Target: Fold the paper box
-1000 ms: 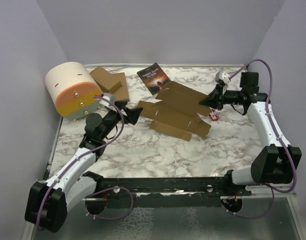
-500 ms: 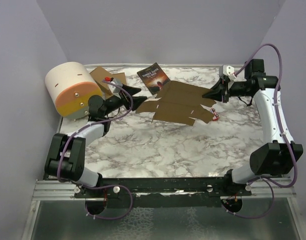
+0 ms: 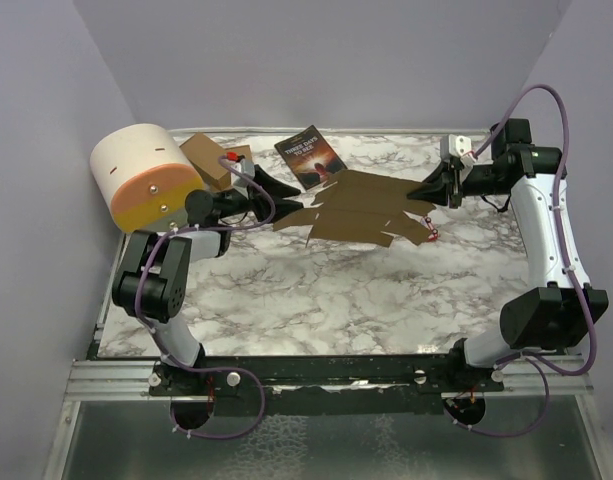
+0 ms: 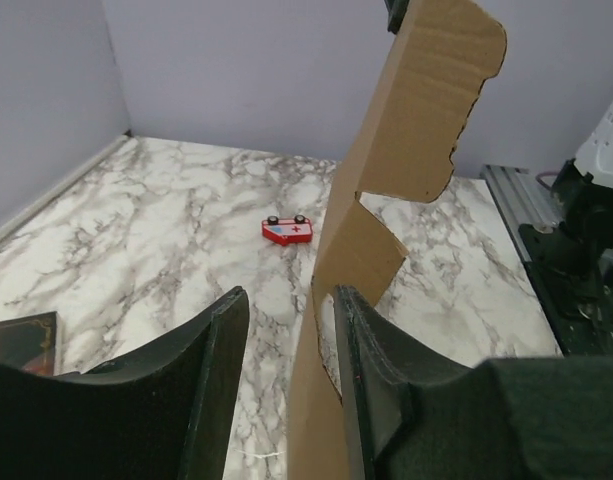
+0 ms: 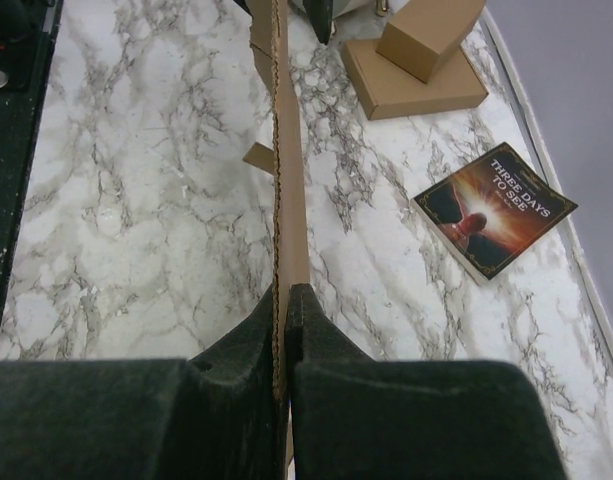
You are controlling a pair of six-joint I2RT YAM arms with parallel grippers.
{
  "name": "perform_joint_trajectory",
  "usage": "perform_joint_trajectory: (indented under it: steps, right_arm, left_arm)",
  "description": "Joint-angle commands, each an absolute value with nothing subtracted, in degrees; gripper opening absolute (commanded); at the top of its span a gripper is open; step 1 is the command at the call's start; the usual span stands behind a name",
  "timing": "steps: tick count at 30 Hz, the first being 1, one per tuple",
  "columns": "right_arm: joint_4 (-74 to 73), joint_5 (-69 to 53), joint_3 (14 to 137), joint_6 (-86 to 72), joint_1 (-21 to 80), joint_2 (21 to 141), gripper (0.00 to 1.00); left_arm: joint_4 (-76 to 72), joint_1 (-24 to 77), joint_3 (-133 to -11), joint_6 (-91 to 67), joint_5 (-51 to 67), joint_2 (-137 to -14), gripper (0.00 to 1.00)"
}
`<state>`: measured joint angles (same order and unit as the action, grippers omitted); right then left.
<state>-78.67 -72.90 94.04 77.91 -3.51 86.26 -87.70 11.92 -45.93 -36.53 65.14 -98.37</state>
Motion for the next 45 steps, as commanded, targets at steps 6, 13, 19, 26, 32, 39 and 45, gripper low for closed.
perform_joint_trajectory:
  steps: [6,13,19,26,32,39,45]
  right_arm:
    - [-80.7,-73.7,94.6,81.2,-3.9,85.8,0.01]
    - [-80.7,-74.3,93.9,81.8,-3.9,85.4,0.01]
    - [-80.7,-75.2,93.0,82.1,-3.8,85.5,0.01]
    - [-80.7,-76.1,92.3,82.3,-3.5,85.3,0.01]
    - [-80.7,-76.6,92.1,82.4,-3.4,85.4,0.01]
    - [-80.7,-77.4,91.8,82.5,-3.3,85.4,0.01]
    - [-80.7,-76.9,91.6,82.5,-3.3,85.3,0.01]
  left_arm:
    - [-102.0,14.8,-51.0,-40.1,72.2,-101.8,0.44]
    - [-101.9,16.7,-51.8,-39.0,72.1,-103.9,0.44]
    - [-101.8,17.7,-52.8,-38.5,69.2,-104.9,0.44]
    - [-94.3,19.9,-53.1,-32.2,66.7,-104.1,0.46]
    - [-90.2,21.1,-53.6,-29.0,67.3,-103.7,0.47]
    - [-90.6,21.5,-55.9,-30.7,68.0,-105.0,0.15]
    - [-96.7,21.6,-57.2,-36.6,69.6,-107.0,0.00]
